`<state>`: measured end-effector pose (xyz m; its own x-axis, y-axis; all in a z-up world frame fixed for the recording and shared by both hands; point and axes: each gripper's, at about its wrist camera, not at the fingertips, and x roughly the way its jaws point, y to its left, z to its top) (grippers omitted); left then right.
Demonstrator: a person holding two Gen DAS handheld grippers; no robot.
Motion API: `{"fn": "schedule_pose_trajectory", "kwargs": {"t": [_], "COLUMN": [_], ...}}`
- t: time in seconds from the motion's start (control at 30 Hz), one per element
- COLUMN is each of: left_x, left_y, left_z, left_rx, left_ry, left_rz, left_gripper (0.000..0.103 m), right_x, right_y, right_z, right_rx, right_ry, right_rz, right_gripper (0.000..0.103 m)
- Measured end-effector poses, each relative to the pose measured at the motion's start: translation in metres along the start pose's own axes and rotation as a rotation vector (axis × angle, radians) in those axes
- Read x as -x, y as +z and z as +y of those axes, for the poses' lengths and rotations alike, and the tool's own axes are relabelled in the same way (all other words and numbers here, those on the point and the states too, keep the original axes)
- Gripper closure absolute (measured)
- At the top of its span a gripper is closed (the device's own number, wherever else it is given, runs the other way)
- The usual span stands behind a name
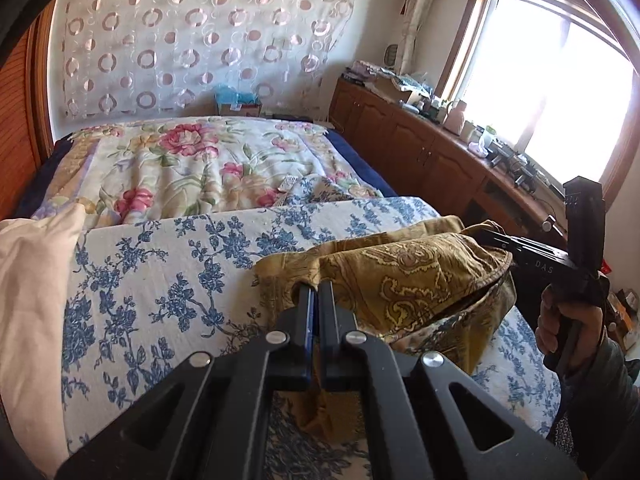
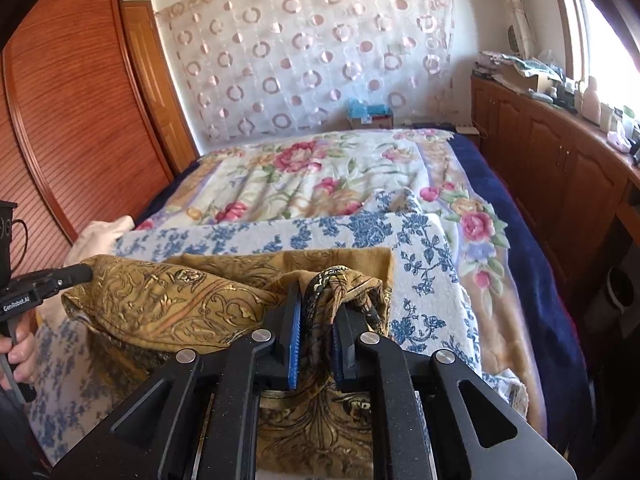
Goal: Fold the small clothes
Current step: 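Lift the golden shirt with both grippers and fold it over onto itself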
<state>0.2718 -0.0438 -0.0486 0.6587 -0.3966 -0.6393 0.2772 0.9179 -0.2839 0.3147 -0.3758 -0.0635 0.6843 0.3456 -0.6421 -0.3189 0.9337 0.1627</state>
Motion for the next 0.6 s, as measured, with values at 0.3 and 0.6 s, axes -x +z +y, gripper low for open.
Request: {"fn": "schedule_pose_trajectory", "kwargs": {"t": [0.3,0.6], "left_x": [0.005,0.025], "left_y": [-0.001,-0.025], "left_z": [0.0,0.014], "left_rx": [-0.069,-0.112], "left_ry": [-0.038,-0.02], "left_rz": [0.028,0.08], "left_gripper": [0.102,0.09], "right_x": [-0.006,0.025], "right_y": [0.002,-0.005], "right_z": [0.0,-0.018], "right_rx": [0.013,-0.028], "right_ry": [0.011,-0.017], "right_rz": [-0.032,-0.043], "right_gripper": [0.09,0.05]}}
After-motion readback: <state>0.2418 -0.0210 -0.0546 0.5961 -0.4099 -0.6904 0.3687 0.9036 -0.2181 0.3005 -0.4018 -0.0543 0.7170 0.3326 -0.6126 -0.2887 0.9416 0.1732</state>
